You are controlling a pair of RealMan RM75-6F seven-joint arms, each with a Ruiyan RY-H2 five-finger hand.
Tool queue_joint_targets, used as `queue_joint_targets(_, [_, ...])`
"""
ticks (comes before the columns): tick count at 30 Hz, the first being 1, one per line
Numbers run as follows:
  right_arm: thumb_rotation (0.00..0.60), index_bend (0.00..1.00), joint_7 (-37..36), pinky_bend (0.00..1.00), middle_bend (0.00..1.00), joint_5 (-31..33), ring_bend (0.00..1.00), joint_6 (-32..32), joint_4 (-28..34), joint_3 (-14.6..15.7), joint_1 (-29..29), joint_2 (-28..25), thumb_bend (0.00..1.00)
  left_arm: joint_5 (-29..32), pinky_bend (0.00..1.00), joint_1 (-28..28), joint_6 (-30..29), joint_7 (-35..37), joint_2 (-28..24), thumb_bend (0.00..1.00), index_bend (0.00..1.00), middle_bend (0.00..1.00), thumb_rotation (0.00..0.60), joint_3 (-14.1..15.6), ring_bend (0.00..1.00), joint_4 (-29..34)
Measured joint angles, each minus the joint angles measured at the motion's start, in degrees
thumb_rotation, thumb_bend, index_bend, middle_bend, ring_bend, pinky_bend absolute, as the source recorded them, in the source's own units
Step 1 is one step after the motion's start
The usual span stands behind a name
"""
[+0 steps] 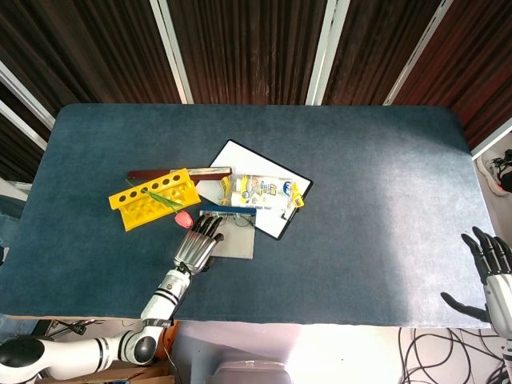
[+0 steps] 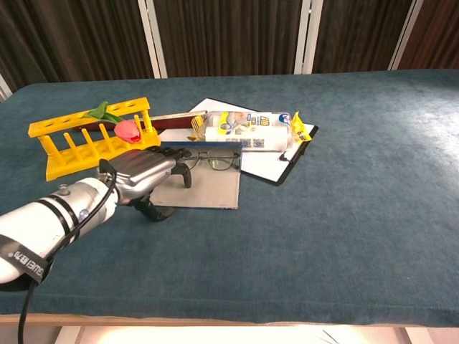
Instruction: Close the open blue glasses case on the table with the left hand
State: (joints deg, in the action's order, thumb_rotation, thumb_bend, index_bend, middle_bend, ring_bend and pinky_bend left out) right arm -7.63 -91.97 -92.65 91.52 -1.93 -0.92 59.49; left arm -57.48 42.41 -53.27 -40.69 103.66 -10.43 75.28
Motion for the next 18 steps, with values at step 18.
queue_joint_targets(18, [0.600,0.00,-0.7,0.00,0.00,-0.1,0.00,-0.1,0.0,0.1,0.0,-0.2,0.18,-0.4,0.01,1.5,-0.6,8.9,1.4,0.45,0.46,0.00,0.600,-1.9,0.00,-3.1])
